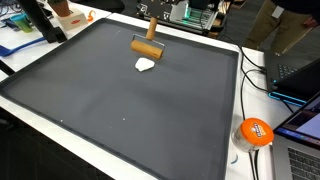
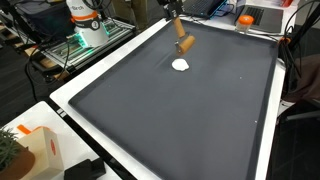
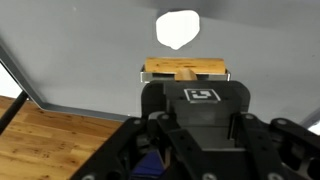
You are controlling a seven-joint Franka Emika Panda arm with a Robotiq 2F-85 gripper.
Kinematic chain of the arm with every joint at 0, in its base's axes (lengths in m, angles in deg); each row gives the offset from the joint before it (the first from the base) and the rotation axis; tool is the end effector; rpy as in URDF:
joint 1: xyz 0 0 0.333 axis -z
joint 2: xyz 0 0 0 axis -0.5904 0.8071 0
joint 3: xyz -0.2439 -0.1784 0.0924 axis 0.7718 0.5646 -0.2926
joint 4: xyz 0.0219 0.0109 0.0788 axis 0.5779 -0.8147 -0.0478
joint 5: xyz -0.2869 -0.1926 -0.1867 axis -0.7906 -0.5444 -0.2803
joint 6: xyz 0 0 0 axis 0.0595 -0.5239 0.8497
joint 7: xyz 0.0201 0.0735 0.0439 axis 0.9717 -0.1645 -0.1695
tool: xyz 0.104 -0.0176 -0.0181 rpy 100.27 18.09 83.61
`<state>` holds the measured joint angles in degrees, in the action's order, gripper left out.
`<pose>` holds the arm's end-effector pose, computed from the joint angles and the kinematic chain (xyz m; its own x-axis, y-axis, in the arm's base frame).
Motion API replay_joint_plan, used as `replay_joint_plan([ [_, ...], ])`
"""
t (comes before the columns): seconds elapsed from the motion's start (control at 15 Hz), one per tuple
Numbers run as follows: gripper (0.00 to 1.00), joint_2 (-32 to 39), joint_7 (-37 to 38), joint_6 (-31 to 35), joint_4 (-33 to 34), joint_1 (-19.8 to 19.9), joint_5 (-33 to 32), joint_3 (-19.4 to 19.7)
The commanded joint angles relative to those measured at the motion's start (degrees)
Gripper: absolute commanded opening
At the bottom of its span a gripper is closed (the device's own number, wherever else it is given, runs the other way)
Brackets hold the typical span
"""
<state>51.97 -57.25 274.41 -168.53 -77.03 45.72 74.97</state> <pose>0.3981 0.1048 0.3687 0.8379 0.1679 0.5193 0.1053 -0.9834 0.1481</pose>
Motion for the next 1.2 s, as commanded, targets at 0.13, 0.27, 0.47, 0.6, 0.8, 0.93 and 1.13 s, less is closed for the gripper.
replay_joint_plan([
  [0.13, 0.22, 2.5, -1.23, -2.04, 0.52, 3.24, 2.59, -0.84],
  [0.27, 0.22, 0.32, -7.06, -2.26, -0.26, 5.02, 1.64, -1.89],
  [0.47, 0.22, -0.38, -12.8, -5.31, -0.79, 8.06, 1.05, -2.94],
  [0.6, 0.22, -3.08, -14.64, -7.01, -1.09, 8.23, -1.09, -2.52],
  [0.8, 0.22, -4.97, -17.77, -12.88, -2.11, 10.75, -3.34, -3.53],
  [0.93, 0.22, -5.91, -19.28, -15.45, -2.96, 11.99, -4.14, -3.62],
  [1.13, 0.22, -8.11, -22.76, -17.52, -5.01, 15.34, -5.25, -5.21],
])
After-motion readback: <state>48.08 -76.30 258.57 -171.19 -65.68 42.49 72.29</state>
